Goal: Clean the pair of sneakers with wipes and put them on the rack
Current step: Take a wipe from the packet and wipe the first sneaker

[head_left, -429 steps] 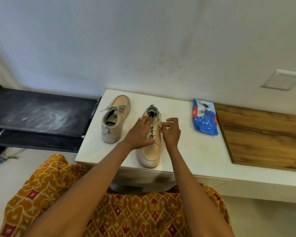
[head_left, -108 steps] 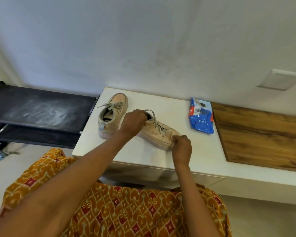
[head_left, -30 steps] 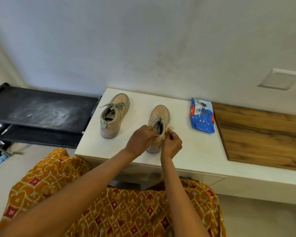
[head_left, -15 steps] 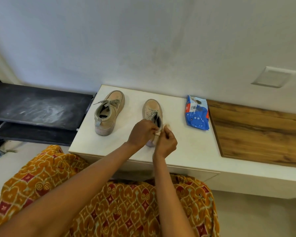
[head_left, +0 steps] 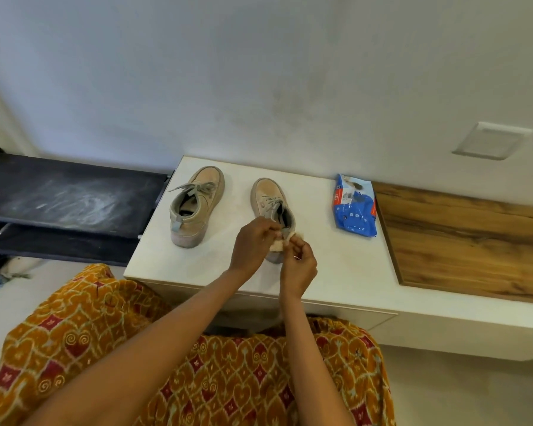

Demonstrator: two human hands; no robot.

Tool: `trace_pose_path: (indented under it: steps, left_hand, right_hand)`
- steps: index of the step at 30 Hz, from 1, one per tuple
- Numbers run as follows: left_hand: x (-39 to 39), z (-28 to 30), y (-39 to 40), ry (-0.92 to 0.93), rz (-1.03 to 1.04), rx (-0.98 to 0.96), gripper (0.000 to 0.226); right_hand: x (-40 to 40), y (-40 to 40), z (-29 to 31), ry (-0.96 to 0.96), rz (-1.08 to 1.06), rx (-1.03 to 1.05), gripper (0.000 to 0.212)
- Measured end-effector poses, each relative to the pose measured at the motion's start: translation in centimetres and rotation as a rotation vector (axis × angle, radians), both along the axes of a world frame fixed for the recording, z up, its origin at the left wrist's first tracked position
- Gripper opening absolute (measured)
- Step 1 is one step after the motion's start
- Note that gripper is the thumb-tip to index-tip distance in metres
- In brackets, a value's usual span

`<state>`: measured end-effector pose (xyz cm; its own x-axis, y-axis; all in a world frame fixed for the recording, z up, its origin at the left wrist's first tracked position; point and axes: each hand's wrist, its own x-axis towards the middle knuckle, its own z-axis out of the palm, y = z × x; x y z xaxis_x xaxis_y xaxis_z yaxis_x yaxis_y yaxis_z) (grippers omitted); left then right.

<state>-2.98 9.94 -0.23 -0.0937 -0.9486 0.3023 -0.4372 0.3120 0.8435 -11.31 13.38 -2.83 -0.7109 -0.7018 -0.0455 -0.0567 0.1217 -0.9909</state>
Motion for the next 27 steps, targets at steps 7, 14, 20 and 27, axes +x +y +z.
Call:
trace_pose_path:
  steps: [7,14,20,27]
  left_hand:
    - [0.4,-1.5,1.8,0.349,-0.063,0.559,0.023]
    - [1.3,-3.3,1.6,0.747,0.32,0.64,0.019]
    - [0.0,-2.4,-0.8,0.592,0.416,0.496,0.016]
    - [-2.6,-3.0,1.6,0.403,0.403,0.247,0.012]
  right_hand:
    - [-0.6,1.3,0.1,0.21,0.361,-0.065,0.012]
    - [-1.6,-0.3,1.2,0.495,0.29,-0.087,0.025]
    - [-2.0,-0.8,0.5,0.573,0.374,0.035,0.032]
    - [-1.6,-0.7,-0.4,0.671,0.274,-0.073,0.024]
